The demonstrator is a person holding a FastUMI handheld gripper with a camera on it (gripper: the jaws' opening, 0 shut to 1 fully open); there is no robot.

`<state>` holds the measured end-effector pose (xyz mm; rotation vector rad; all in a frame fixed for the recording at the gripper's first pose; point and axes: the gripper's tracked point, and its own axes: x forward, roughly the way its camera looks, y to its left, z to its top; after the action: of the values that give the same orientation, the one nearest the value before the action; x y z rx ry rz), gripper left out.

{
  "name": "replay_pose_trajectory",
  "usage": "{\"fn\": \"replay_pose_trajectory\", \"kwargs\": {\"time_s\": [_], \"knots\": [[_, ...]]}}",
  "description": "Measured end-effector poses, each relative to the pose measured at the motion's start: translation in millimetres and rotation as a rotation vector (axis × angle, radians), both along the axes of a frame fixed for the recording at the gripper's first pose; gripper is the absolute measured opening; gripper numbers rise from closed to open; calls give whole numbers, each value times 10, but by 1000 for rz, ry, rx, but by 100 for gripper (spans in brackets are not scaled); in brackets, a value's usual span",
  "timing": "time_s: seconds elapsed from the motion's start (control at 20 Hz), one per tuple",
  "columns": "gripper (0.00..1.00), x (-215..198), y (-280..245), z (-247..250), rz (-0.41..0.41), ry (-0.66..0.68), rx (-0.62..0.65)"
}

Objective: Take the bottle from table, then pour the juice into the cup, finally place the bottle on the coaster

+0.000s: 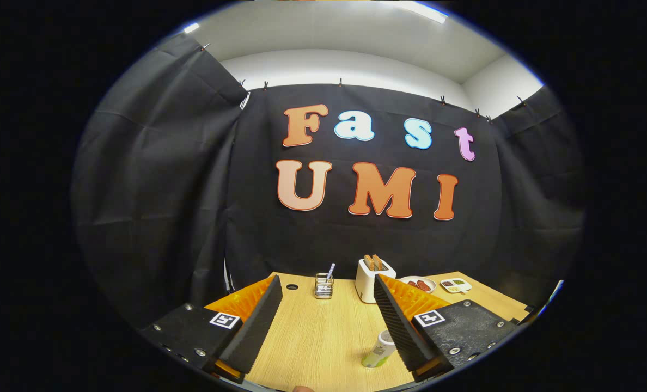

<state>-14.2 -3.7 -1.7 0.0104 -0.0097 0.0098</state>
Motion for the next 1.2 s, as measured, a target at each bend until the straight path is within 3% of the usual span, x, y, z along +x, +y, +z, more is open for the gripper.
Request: {"fn": "replay_pose_trajectory", "kwargs": {"time_s": [0.7, 1.2], "knots": [[100, 48, -172, 34, -26, -6, 38], [100, 209, -696, -618, -108, 80, 44]]}}
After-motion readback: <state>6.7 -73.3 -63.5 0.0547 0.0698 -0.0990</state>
